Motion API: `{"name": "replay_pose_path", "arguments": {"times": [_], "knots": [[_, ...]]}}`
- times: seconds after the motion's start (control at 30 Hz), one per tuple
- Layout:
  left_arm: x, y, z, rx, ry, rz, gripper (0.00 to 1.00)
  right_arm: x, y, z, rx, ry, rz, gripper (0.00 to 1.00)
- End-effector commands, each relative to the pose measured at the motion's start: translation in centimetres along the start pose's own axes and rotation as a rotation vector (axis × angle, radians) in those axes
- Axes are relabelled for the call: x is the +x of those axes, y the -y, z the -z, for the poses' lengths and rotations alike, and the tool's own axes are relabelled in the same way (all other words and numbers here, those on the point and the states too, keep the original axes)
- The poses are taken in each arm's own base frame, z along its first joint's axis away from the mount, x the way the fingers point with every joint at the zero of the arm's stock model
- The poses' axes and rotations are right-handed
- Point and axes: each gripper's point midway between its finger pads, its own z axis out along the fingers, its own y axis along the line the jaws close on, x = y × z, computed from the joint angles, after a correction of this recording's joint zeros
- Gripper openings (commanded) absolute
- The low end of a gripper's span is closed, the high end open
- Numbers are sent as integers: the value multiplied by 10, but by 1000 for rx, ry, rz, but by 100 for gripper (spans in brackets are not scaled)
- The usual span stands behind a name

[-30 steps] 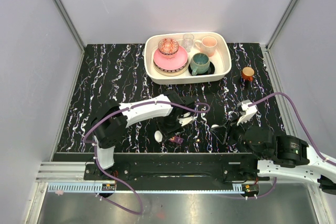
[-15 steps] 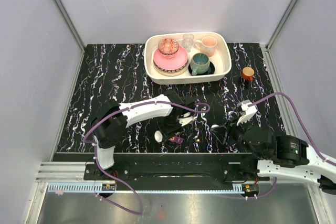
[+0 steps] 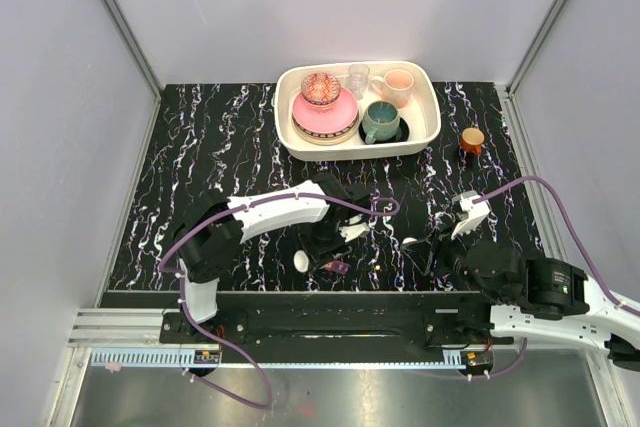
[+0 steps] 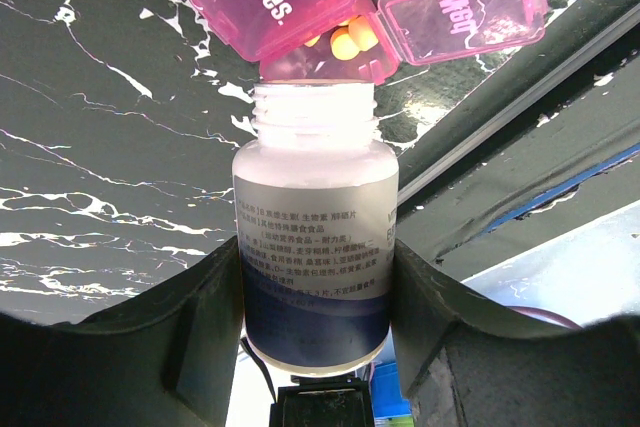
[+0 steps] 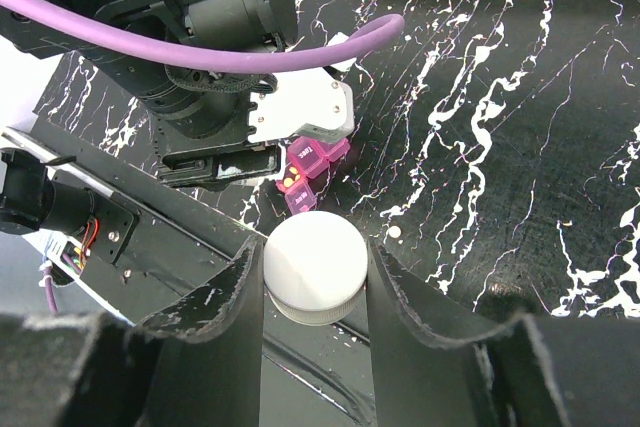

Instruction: Sort the pills into containers

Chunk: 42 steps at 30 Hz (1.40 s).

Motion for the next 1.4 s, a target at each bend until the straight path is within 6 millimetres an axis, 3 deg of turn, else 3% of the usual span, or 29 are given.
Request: {"name": "replay_pose_path", "arguments": {"times": [0.0, 0.57, 0.9, 1.37], "knots": [[5, 1, 0, 17, -22, -7, 0, -6, 2, 1, 8, 30, -20, 0], [4, 1, 1, 13, -14, -7, 0, -4, -2, -6, 33, 16, -29, 0], [4, 1, 3, 13, -2, -8, 0, 17, -32, -38, 3, -54, -53, 0], [3, 2, 5, 17, 6, -10, 0, 55, -23, -80, 124, -34, -290, 0]]}}
